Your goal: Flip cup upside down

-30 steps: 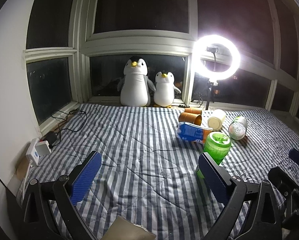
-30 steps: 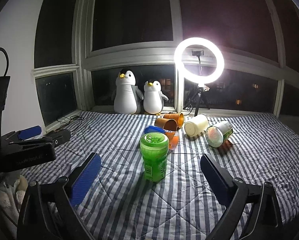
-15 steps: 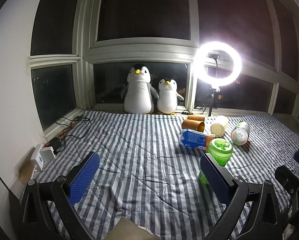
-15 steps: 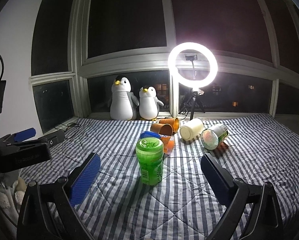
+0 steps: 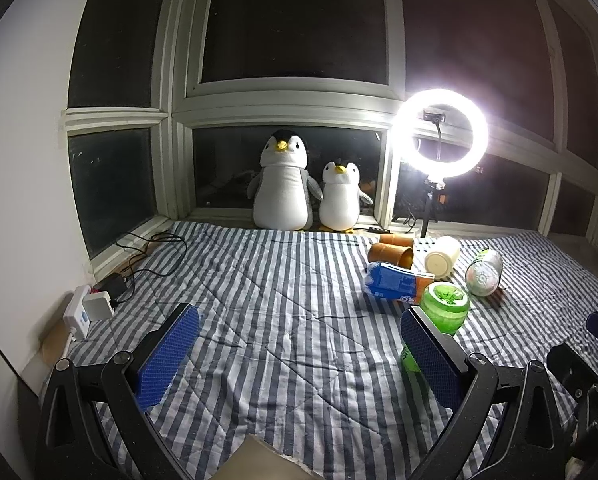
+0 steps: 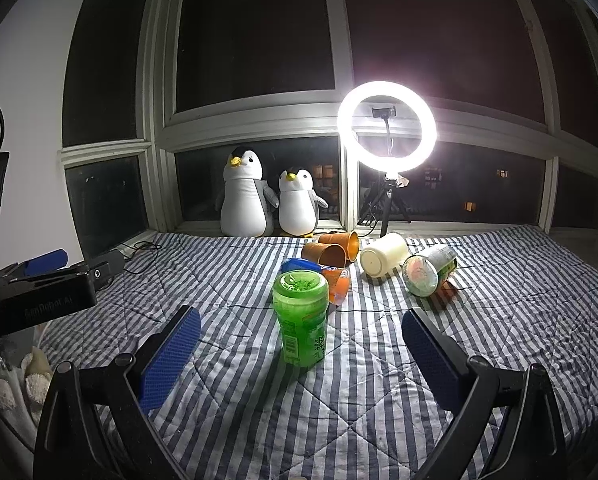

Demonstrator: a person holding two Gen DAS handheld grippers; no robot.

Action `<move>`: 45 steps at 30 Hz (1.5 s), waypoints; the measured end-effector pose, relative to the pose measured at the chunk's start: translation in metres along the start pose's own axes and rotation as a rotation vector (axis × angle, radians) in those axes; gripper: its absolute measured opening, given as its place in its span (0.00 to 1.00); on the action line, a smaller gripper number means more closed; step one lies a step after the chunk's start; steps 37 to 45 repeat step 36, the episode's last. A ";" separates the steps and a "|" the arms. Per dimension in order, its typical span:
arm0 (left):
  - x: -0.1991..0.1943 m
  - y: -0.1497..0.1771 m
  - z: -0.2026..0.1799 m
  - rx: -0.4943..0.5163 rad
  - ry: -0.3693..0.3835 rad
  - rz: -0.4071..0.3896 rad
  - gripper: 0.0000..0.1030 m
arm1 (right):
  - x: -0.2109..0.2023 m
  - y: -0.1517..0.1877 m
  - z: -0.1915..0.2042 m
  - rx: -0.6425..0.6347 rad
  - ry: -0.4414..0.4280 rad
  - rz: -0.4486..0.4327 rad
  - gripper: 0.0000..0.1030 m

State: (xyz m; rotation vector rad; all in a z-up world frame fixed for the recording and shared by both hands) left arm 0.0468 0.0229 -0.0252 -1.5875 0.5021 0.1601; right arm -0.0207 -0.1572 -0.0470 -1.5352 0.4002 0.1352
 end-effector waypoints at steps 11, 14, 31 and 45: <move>0.001 0.001 0.003 -0.001 -0.003 0.000 0.99 | 0.001 0.000 0.000 0.004 0.002 0.006 0.97; 0.001 0.001 0.003 0.000 -0.004 0.002 0.99 | 0.002 0.001 0.000 0.005 0.001 0.009 0.97; 0.005 0.002 0.002 0.001 -0.010 0.002 0.99 | 0.007 0.006 0.000 0.009 -0.001 0.039 0.97; 0.005 0.004 0.005 0.000 -0.016 0.001 0.99 | 0.007 0.006 0.000 0.010 -0.001 0.039 0.97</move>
Point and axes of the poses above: each gripper's, at about its wrist camera, not at the fingertips, and x roughly the way its jaws point, z to its left, y to its underside, the point moved 6 cm from there along x, roughly the way its jaws point, and after that the axes turned 11 degrees about y, right-handed, at the moved point
